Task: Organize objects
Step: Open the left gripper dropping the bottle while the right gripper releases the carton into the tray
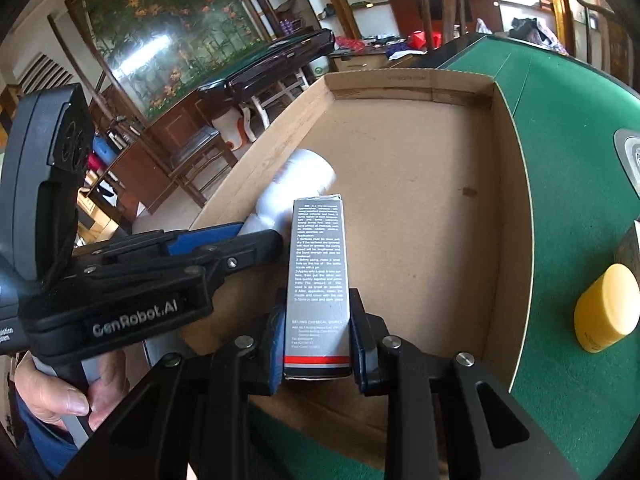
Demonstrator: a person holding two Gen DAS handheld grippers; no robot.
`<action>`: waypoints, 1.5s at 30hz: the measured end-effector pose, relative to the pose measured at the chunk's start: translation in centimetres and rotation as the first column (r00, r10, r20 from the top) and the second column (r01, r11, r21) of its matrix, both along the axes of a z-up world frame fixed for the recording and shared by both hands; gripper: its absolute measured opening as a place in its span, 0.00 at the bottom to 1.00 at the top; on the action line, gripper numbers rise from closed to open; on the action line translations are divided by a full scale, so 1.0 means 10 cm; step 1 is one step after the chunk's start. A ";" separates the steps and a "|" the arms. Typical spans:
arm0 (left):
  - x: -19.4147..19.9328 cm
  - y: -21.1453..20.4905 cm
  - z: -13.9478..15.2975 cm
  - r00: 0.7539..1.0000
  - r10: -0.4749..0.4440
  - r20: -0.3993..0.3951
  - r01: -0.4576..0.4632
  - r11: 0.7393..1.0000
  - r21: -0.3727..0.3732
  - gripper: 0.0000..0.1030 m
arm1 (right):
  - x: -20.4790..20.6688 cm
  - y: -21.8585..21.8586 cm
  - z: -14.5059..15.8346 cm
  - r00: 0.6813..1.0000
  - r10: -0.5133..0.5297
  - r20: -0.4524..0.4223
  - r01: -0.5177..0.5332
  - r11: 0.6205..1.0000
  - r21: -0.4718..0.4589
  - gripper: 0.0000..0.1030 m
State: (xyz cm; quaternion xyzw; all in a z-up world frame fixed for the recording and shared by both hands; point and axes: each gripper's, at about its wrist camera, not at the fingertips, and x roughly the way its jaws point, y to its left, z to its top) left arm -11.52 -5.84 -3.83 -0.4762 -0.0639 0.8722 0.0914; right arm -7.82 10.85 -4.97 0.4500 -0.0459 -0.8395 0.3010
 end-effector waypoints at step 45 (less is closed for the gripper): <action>0.45 0.98 0.58 0.971 -0.184 -0.151 0.180 0.983 -0.041 0.39 | 0.45 1.54 0.75 0.968 -0.183 -0.170 0.162 0.978 -0.130 0.37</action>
